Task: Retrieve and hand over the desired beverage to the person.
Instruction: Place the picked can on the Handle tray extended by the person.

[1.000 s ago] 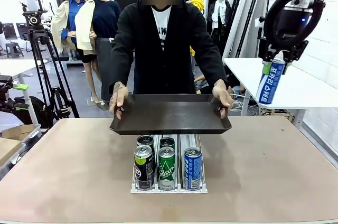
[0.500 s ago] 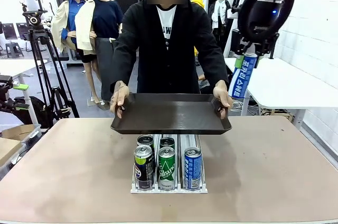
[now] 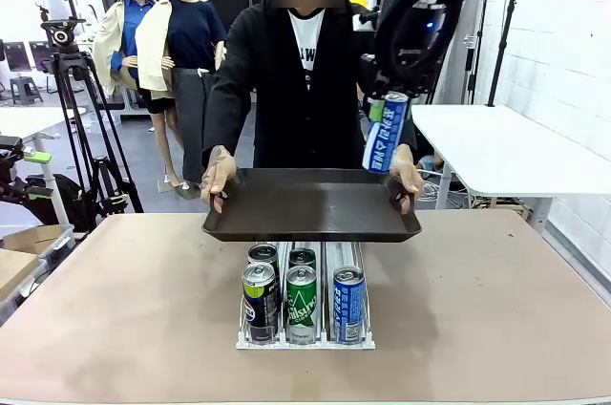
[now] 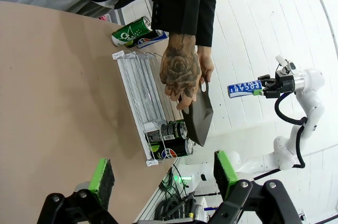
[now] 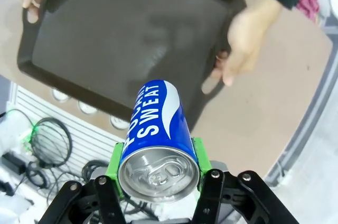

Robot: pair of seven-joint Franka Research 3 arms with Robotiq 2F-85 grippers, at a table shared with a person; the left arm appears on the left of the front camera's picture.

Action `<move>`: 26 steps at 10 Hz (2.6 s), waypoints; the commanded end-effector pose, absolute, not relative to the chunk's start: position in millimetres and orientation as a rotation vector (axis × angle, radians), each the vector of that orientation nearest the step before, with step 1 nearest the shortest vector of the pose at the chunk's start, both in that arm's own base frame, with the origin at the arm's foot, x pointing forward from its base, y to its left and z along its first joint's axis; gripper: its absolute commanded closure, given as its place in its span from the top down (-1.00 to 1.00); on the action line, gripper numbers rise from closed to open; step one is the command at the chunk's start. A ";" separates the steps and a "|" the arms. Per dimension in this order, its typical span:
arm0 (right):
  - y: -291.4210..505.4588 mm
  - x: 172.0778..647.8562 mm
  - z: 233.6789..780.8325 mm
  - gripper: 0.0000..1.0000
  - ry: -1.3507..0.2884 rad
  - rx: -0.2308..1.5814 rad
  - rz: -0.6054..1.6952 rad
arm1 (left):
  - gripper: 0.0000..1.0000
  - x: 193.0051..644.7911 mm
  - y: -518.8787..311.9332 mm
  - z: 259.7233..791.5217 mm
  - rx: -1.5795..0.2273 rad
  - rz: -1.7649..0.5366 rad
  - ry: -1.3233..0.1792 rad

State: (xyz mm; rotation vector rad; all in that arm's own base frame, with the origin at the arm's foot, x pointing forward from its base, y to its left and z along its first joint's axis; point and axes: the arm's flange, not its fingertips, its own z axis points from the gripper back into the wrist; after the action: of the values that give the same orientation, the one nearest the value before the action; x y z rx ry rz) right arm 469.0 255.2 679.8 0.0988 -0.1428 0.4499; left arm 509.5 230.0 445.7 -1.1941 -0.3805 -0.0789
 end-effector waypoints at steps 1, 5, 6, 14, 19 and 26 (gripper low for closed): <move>273.6 474.0 673.9 -1.00 -0.192 0.075 0.432 | 1.00 509.6 230.2 447.5 -1.188 -0.064 -0.382; 299.5 490.4 638.3 -1.00 -0.188 0.032 0.473 | 1.00 509.6 230.2 447.5 -1.188 -0.064 -0.382; 301.4 496.0 632.9 -1.00 -0.177 0.025 0.475 | 1.00 509.6 230.2 447.5 -1.188 -0.064 -0.382; 300.6 518.8 598.6 -1.00 -0.080 0.032 0.528 | 1.00 509.6 230.2 447.5 -1.188 -0.064 -0.382; 301.9 524.0 597.3 -0.96 -0.018 0.040 0.541 | 1.00 509.6 230.2 447.5 -1.188 -0.064 -0.382; 291.7 522.5 621.4 1.00 -0.048 0.019 0.504 | 1.00 509.6 230.2 447.5 -1.188 -0.064 -0.382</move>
State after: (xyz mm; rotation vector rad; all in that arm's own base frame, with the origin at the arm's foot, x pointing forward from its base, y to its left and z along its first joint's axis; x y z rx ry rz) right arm 521.2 295.3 615.0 0.0423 -0.0517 0.5146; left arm 509.5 230.1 445.6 -1.1941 -0.3805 -0.0786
